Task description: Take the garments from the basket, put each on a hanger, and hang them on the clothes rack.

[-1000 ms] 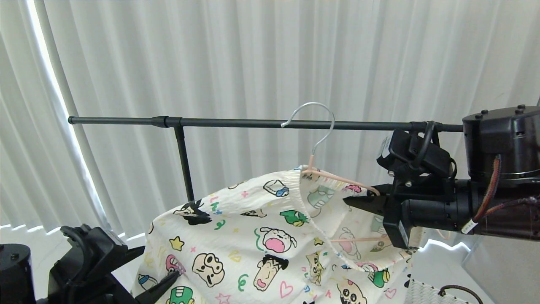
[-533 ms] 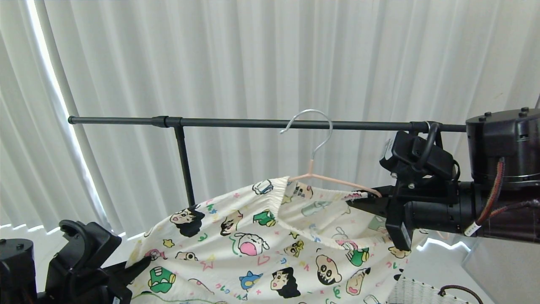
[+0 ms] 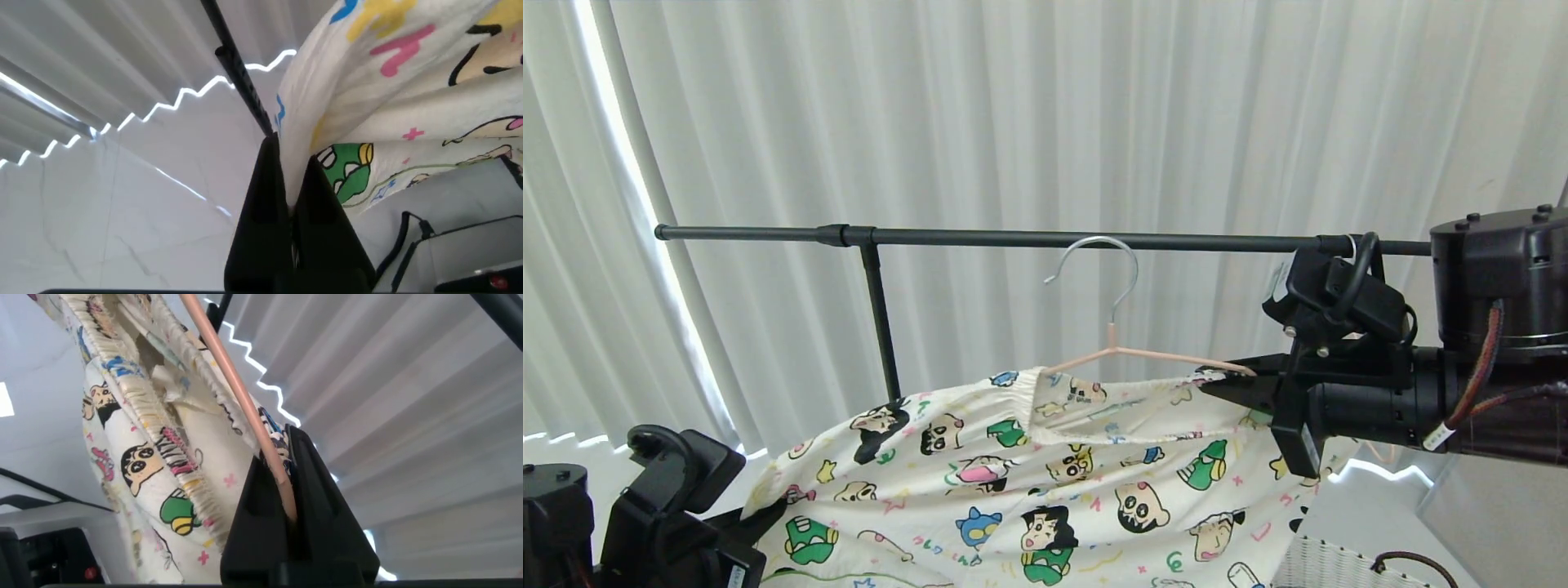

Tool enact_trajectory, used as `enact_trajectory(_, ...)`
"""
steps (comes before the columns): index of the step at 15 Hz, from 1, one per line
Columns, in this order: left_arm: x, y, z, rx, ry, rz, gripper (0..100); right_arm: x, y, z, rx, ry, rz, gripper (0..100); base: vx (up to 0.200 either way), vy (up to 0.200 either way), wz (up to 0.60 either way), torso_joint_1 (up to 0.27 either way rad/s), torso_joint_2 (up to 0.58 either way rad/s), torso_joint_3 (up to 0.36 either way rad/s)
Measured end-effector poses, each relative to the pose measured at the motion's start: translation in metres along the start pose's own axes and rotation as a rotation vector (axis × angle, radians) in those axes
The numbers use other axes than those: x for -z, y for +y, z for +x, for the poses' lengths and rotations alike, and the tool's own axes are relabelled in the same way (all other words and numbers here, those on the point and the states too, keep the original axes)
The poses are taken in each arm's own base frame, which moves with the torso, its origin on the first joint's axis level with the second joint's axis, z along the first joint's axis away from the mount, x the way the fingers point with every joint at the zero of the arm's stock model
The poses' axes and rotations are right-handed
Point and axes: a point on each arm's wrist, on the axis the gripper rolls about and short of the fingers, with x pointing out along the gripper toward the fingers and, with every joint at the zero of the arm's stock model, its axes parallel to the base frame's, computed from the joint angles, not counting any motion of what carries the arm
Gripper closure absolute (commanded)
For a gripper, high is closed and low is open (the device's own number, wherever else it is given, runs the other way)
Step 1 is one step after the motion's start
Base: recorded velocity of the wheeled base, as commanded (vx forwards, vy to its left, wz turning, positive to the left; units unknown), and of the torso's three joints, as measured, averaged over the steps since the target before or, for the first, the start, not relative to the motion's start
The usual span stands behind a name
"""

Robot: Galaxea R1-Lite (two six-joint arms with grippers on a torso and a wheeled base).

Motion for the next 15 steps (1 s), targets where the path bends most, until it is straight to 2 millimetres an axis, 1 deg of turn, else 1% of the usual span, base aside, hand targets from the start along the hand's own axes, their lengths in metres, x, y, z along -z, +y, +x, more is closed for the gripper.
enact_trajectory(3, -0.005, -0.005, -0.007, 0.025, -0.052, 0.009, 0, 0.0, 0.0, 0.0, 0.016, 0.005, -0.001, 100, 0.0, 0.0, 0.0, 0.0, 0.0, 0.0)
enact_trajectory(6, -0.008, -0.006, -0.013, 0.023, -0.098, 0.013, 0, 0.002, -0.004, 0.0, 0.09, 0.036, 0.004, 100, 0.0, 0.0, 0.0, 0.0, 0.0, 0.0)
enact_trajectory(10, -0.014, -0.008, -0.028, 0.085, -0.212, -0.056, 0, 0.011, -0.025, -0.006, 0.233, 0.091, 0.071, 100, 0.0, 0.0, 0.0, 0.0, 0.0, 0.0)
enact_trajectory(12, -0.019, -0.007, -0.035, 0.083, -0.265, -0.087, 0, 0.017, -0.035, -0.01, 0.311, 0.125, 0.135, 100, 0.0, 0.0, 0.0, 0.0, 0.0, 0.0)
enact_trajectory(14, -0.023, -0.005, -0.04, 0.073, -0.304, -0.088, 0, 0.02, -0.042, -0.013, 0.403, 0.142, 0.215, 100, 0.0, 0.0, 0.0, 0.0, 0.0, 0.0)
enact_trajectory(15, -0.025, -0.005, -0.042, 0.07, -0.314, -0.087, 0, 0.022, -0.044, -0.014, 0.435, 0.155, 0.229, 100, 0.0, 0.0, 0.0, 0.0, 0.0, 0.0)
